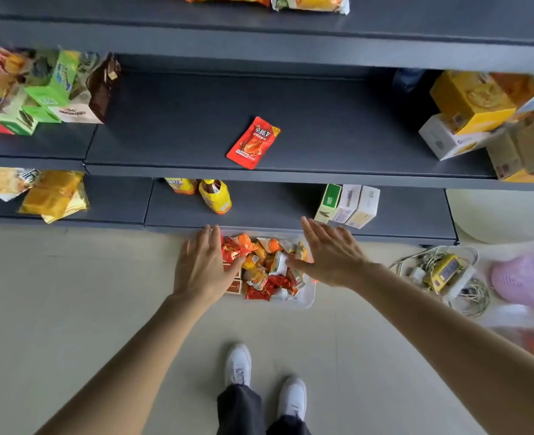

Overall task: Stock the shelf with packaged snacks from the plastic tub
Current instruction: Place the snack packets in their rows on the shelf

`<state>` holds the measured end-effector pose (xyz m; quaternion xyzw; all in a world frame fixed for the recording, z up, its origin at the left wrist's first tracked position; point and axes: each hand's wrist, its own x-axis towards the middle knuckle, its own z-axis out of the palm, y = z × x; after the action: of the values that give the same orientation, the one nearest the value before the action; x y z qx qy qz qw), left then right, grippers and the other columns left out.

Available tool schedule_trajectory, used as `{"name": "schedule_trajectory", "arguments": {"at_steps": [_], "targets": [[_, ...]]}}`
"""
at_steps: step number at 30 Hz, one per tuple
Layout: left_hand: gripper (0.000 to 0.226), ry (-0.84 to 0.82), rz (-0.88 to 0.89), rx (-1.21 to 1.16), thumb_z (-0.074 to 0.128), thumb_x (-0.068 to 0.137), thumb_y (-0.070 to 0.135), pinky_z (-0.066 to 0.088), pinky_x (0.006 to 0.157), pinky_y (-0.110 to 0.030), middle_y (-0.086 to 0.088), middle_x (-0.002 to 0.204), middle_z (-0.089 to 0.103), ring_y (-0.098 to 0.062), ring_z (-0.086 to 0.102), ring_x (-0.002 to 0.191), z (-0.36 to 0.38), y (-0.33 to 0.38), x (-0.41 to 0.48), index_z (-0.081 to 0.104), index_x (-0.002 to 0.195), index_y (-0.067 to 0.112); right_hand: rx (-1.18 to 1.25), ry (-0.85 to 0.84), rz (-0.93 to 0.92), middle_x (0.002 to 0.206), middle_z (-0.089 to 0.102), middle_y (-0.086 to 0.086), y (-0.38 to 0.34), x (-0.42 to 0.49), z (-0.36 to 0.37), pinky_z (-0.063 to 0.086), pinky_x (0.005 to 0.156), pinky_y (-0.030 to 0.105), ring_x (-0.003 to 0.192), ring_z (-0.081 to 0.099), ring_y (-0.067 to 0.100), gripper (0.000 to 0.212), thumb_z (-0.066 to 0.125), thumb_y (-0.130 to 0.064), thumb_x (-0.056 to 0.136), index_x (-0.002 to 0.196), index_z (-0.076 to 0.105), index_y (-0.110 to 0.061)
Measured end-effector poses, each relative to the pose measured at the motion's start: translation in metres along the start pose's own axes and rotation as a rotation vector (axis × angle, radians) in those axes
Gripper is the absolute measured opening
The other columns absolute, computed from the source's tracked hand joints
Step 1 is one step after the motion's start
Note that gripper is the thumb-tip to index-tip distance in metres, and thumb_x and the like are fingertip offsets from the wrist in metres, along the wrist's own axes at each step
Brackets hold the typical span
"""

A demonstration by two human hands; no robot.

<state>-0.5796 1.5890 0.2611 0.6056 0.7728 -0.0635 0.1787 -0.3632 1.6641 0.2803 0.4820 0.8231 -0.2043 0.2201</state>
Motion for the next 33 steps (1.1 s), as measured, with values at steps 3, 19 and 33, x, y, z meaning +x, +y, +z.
{"name": "schedule_trajectory", "arguments": {"at_steps": [3, 19, 33], "targets": [[0.083, -0.013, -0.006, -0.069, 0.04, 0.093, 0.058, 0.019, 0.115, -0.037, -0.014, 0.157, 0.024, -0.026, 0.024, 0.143, 0.019, -0.01, 0.006, 0.017, 0.151, 0.004, 0.067, -0.046, 0.03, 0.161, 0.002, 0.005, 0.0, 0.023, 0.026, 0.011, 0.119, 0.046, 0.147, 0.01, 0.025, 0.092, 0.028, -0.072, 0.087, 0.152, -0.004, -0.015], [0.077, -0.336, -0.191, -0.108, 0.046, 0.093, 0.053, 0.031, 0.106, -0.044, -0.017, 0.152, 0.029, -0.033, 0.03, 0.138, 0.226, -0.118, 0.059, 0.024, 0.147, 0.003, 0.523, -0.28, 0.286, 0.156, 0.023, 0.009, 0.003, 0.136, 0.272, 0.03, 0.108, 0.04, 0.141, 0.027, 0.031, 0.085, 0.045, -0.061, 0.09, 0.153, 0.001, -0.026], [0.084, -0.273, -0.635, -0.581, 0.048, 0.09, 0.06, 0.034, 0.098, -0.039, -0.015, 0.152, 0.032, -0.037, 0.038, 0.134, 0.386, -0.136, 0.115, 0.016, 0.145, 0.006, 0.478, 0.017, 0.381, 0.111, 0.065, 0.01, 0.022, 0.264, 0.418, 0.025, 0.07, 0.028, 0.103, 0.056, 0.03, 0.044, 0.059, -0.04, 0.091, 0.126, 0.056, -0.014]]}}
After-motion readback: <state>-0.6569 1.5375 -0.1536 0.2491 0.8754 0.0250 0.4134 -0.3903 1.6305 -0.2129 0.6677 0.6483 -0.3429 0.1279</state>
